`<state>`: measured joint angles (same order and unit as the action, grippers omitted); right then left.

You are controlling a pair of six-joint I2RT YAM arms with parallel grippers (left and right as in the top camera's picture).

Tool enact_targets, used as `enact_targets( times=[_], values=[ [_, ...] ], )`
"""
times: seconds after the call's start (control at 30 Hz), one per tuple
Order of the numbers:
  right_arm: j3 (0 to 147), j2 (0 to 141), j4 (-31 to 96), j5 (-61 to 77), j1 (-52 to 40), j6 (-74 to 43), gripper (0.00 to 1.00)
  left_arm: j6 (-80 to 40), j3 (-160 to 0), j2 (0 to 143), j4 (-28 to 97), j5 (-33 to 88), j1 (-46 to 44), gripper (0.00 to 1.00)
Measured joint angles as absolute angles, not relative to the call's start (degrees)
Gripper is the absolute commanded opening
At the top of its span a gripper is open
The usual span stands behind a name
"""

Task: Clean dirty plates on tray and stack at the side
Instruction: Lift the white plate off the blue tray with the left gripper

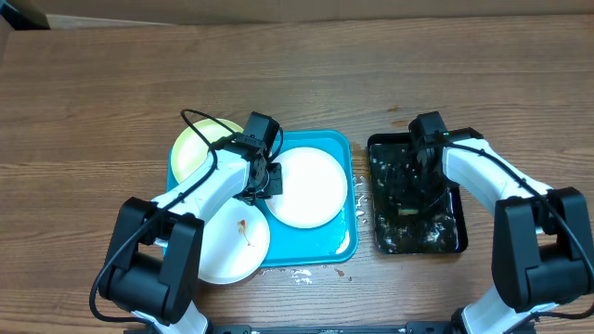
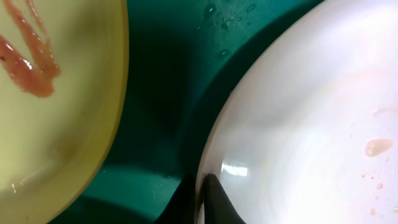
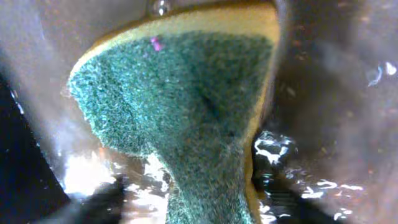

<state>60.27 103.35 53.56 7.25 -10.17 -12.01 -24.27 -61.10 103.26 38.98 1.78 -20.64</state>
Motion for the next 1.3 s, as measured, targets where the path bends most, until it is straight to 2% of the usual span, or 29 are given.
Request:
enact_targets(
  times=[0.4,0.9,1.1,1.3],
  values=[
    [63.57,103.81,57.58,5.58,-10.15,-11.97,0.92,-23.62,-63.77,102.54,45.30,-4.40,-20.82,0.04],
    [65.30,103.81,57.98,3.49,-7.77,-11.94,0.94,-22.06,-63.92,88.23,44.60,-18.92,-25.78,0.04],
    [65.30,103.81,58.50,3.84,-6.79,-11.97,0.99,-20.53,-63.92,87.74,44.47,-29.34,-32.56,0.04],
    [65.30,103.81,58.50,4.05,-6.79,-11.94,1.00,-19.90,-63.92,87.72,44.25,-48.56,-45.78,0.04]
  ],
)
